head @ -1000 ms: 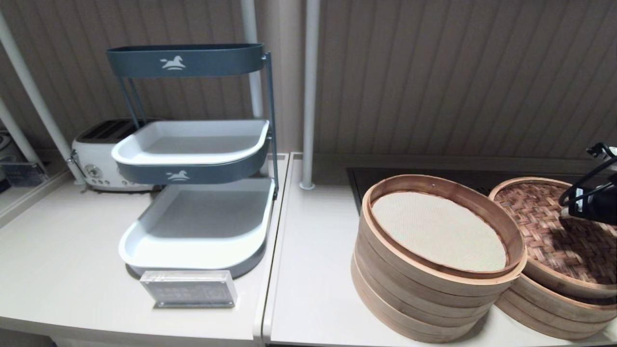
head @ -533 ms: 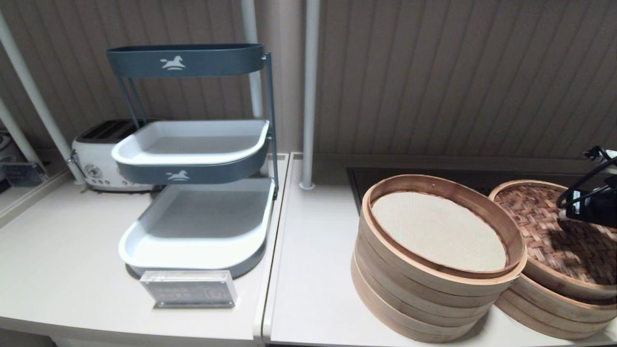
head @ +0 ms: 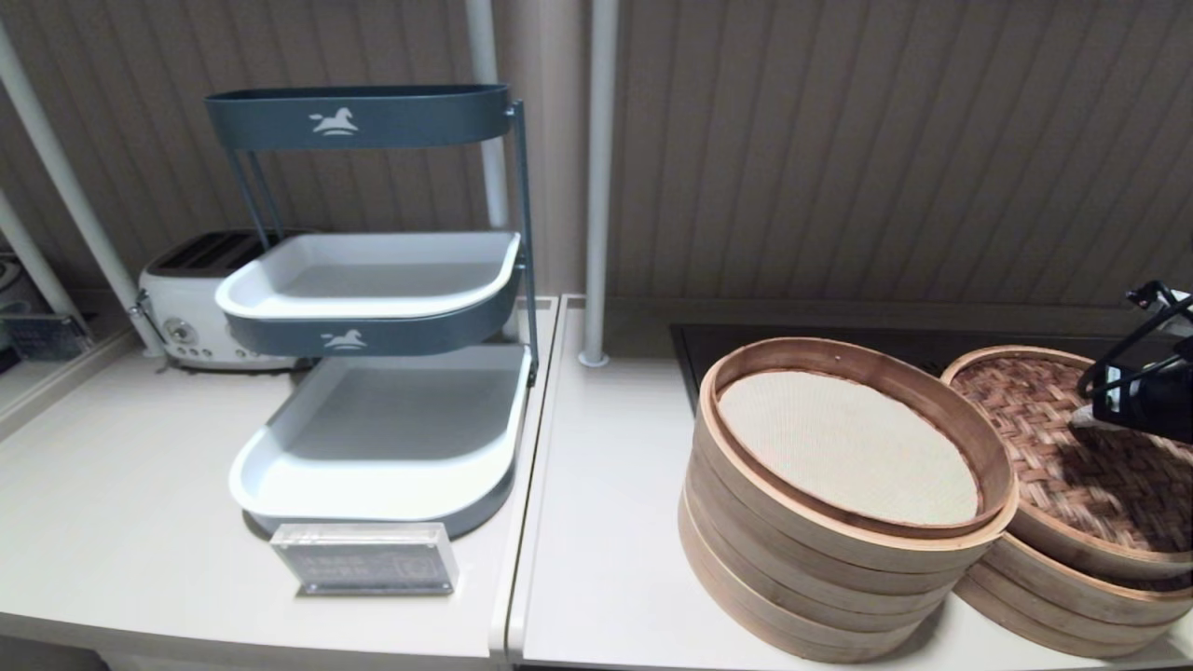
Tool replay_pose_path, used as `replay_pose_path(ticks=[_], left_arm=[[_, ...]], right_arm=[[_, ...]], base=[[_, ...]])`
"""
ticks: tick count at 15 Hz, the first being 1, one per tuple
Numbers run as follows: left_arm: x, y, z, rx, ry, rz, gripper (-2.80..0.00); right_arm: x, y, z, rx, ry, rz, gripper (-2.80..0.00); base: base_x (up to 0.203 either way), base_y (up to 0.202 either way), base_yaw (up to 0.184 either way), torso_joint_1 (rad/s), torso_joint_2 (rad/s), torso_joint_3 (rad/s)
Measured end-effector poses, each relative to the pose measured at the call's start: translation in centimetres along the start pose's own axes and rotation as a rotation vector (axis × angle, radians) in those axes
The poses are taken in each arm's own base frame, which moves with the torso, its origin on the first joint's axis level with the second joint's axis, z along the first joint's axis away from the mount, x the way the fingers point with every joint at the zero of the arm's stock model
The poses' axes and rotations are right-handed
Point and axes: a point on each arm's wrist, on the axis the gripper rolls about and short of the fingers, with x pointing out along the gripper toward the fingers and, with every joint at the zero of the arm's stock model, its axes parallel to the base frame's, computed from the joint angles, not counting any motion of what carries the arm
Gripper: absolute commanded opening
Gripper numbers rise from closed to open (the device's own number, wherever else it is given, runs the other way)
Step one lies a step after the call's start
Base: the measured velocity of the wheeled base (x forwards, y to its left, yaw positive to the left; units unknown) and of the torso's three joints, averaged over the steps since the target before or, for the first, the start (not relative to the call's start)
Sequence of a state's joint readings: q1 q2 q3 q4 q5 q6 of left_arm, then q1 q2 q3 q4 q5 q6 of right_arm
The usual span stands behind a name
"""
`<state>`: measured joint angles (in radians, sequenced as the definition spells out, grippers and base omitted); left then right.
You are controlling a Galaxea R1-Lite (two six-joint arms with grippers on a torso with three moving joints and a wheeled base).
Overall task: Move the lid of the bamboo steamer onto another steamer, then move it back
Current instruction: Put the steamer
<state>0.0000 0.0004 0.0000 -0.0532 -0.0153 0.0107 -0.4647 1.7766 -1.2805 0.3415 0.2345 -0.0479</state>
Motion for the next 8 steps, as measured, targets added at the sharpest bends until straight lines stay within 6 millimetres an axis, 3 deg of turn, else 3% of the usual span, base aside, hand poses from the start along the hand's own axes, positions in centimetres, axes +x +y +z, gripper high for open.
replay_pose_path(ticks=[8], left_arm=[[0.00,0.00,0.00,0.000,0.000,0.000,-2.80]], right_arm=[[-0.82,0.09,0.65,0.024,-0.010,0.017,-2.80]], base=[[0.000,0.000,0.000,0.000,0.00,0.000]])
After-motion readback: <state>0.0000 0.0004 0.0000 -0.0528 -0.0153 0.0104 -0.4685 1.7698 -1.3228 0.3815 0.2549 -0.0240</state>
